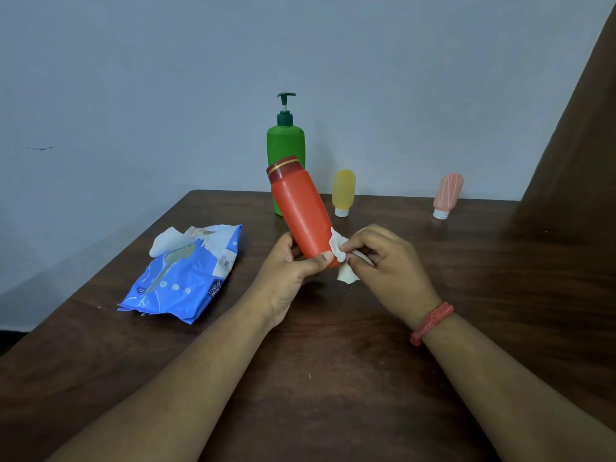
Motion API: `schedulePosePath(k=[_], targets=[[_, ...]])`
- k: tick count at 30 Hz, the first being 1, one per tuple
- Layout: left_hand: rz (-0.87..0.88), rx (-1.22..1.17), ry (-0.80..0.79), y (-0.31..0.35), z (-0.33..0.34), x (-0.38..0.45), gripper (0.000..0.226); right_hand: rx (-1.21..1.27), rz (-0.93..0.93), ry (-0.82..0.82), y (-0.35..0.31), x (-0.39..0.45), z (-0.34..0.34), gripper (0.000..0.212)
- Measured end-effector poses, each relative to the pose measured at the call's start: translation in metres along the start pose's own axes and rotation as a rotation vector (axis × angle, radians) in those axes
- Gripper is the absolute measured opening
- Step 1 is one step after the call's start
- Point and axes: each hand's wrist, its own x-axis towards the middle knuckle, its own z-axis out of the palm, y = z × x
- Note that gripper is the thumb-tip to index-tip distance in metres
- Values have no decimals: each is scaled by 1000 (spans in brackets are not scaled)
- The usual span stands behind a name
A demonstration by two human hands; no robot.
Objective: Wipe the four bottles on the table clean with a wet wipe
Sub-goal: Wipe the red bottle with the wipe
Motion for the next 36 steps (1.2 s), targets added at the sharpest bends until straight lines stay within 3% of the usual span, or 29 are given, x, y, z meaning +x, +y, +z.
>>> schedulePosePath(k=[3, 8, 13, 17, 21, 26, 29, 31, 34, 36], targets=[[-50, -50, -36, 2, -1, 0, 54, -42, -28, 20, -1, -1, 3, 18], [-177, -293, -74, 14, 3, -6, 33, -92, -89, -13, -4, -2, 4, 14], [-233, -437, -154, 16, 4, -7, 44, -145, -111, -4, -8, -4, 2, 12], [-209, -537, -203, 15, 2, -8, 36, -201, -145, 28, -12, -3, -2, 14], [-134, -470, -182, 11, 0, -7, 14, -234, -314, -103, -21, -2, -1, 12], [-76, -488, -118, 12, 0, -7, 34, -228, -232, 1, -25, -1, 2, 13], [-69, -429, -68, 12, 0, -6, 44, -201, -271, -109, -29, -4, 3, 14], [-81, -424, -39, 12, 1, -6, 44, -214, -271, -125, -28, -4, 2, 15], [-79, -470, -22, 14, 2, -7, 36, -200, -184, -22, -23, -1, -1, 15], [-78, -461, -23, 14, 3, -7, 37, -201, -219, -59, -24, -2, -1, 15]])
